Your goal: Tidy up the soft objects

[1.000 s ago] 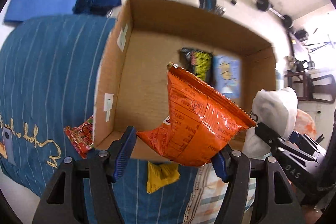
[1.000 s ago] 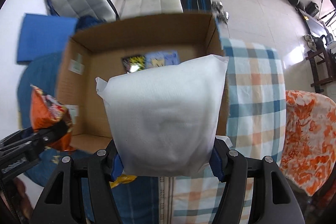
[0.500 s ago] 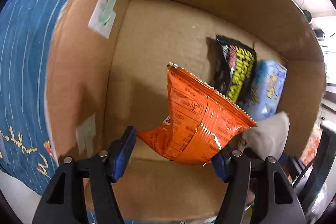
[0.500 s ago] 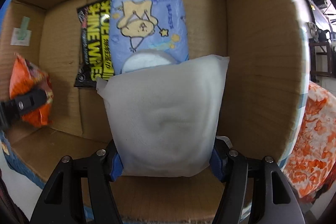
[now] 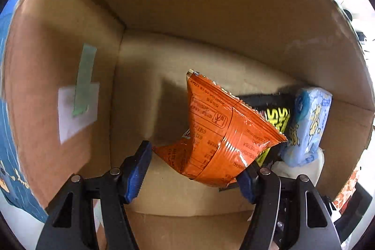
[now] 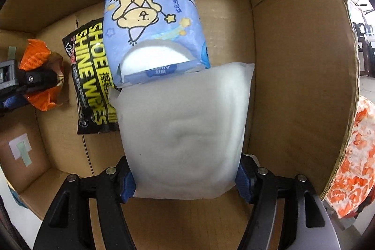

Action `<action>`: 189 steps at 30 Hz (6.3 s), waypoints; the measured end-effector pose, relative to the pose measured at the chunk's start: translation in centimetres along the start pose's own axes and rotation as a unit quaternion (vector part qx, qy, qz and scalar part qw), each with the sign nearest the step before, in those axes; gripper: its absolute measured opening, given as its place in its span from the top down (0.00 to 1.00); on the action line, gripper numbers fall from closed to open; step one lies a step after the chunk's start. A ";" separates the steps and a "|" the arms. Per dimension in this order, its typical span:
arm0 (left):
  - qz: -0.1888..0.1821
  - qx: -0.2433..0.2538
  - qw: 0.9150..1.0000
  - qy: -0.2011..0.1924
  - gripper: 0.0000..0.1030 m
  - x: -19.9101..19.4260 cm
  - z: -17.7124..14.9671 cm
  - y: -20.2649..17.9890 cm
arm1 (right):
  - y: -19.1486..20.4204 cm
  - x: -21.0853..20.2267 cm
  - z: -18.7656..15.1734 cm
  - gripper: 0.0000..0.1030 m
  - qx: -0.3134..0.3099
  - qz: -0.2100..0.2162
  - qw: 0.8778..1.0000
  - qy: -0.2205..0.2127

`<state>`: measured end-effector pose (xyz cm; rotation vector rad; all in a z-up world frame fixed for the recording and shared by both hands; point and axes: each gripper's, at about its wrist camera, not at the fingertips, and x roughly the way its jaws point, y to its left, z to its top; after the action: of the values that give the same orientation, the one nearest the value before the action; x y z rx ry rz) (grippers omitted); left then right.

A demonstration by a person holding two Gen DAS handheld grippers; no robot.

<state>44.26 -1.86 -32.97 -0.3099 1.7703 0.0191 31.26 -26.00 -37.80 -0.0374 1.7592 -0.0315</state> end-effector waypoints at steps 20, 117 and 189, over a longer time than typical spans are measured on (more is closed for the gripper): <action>0.001 0.037 0.999 -0.004 0.21 -1.6 0.5 -2.3 | 2.9 -2.6 0.7 0.11 -0.016 -0.003 1.000 -0.014; 0.123 0.147 0.976 -0.102 0.01 -2.6 -18.9 14.0 | 9.6 2.6 -20.5 0.60 -0.039 0.036 0.998 0.026; 0.078 0.116 0.990 -0.025 0.56 6.4 -22.1 11.1 | 6.1 4.2 -19.1 0.63 0.027 0.083 0.995 0.057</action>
<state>19.52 3.62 -35.88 -0.0018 1.7227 -0.0661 11.69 -20.04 -38.57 0.1522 1.8694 0.0412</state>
